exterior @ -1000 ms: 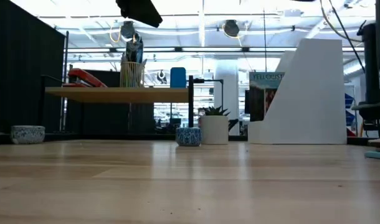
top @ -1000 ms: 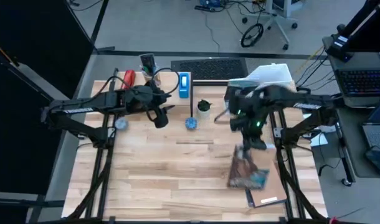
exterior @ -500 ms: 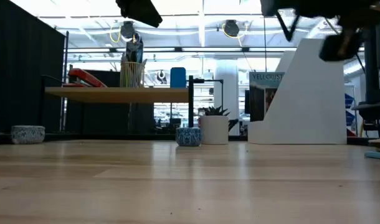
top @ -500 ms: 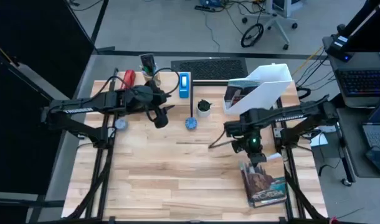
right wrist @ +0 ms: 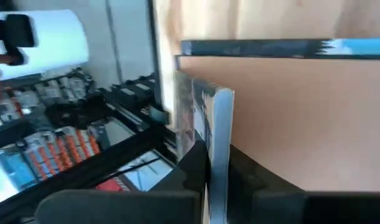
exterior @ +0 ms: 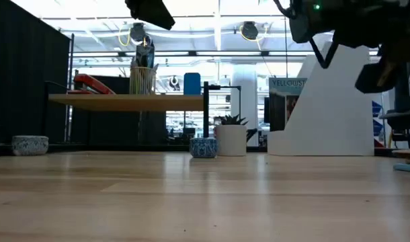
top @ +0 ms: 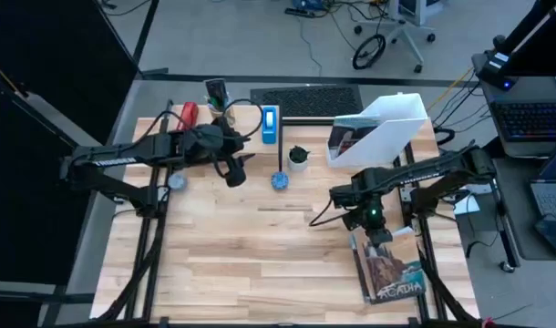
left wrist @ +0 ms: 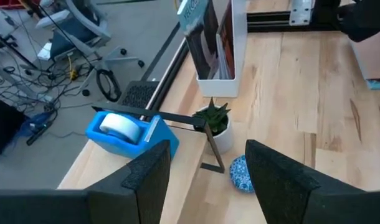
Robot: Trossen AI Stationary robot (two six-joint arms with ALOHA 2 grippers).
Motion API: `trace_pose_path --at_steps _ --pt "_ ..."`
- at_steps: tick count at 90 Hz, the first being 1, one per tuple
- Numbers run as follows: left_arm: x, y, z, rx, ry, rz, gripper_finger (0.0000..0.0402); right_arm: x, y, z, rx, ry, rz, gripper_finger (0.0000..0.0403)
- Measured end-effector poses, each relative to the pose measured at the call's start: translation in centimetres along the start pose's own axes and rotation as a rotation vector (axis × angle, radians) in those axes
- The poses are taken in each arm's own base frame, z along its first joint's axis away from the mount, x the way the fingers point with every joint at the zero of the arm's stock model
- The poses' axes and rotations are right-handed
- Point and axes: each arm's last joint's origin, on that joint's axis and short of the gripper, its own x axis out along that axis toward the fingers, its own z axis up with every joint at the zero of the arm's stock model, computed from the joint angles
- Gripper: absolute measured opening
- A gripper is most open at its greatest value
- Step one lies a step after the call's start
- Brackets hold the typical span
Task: Stock shelves
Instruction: Remove the blue/brown book from the white book shelf
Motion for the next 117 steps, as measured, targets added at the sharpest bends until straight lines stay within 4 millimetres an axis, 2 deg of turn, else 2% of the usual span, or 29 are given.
trace_pose_path --at_steps 34,50,59,74,93,104,117 --pt "0.0 0.0 0.0 -0.003 0.001 0.0 0.0194 -0.1 -0.2 0.2 0.067 -0.02 -0.035 0.0017" --pt "0.0 0.0 0.0 -0.003 0.001 0.0 0.0194 -0.1 -0.4 0.2 0.079 -0.018 -0.104 0.0024" --pt "0.0 0.0 0.0 -0.003 0.001 0.0 0.0194 -0.1 -0.4 0.1 0.098 -0.015 -0.123 0.0046" --pt "0.0 0.0 0.0 -0.003 0.001 0.0 0.0194 -0.1 -0.7 -0.1 0.174 0.001 -0.213 0.0104" --pt "0.0 0.0 0.0 -0.003 0.001 0.0 0.0194 -0.2 -0.7 -0.3 0.222 0.012 -0.212 0.0171" --pt "0.0 0.0 0.0 -0.003 0.001 0.0 0.0194 -0.5 -1.0 -0.4 0.26 0.005 -0.205 0.019" --pt "0.4 -0.1 0.0 0.001 0.01 -0.001 0.0194 -1.4 -1.1 -0.4 0.285 -0.011 -0.198 0.0194"
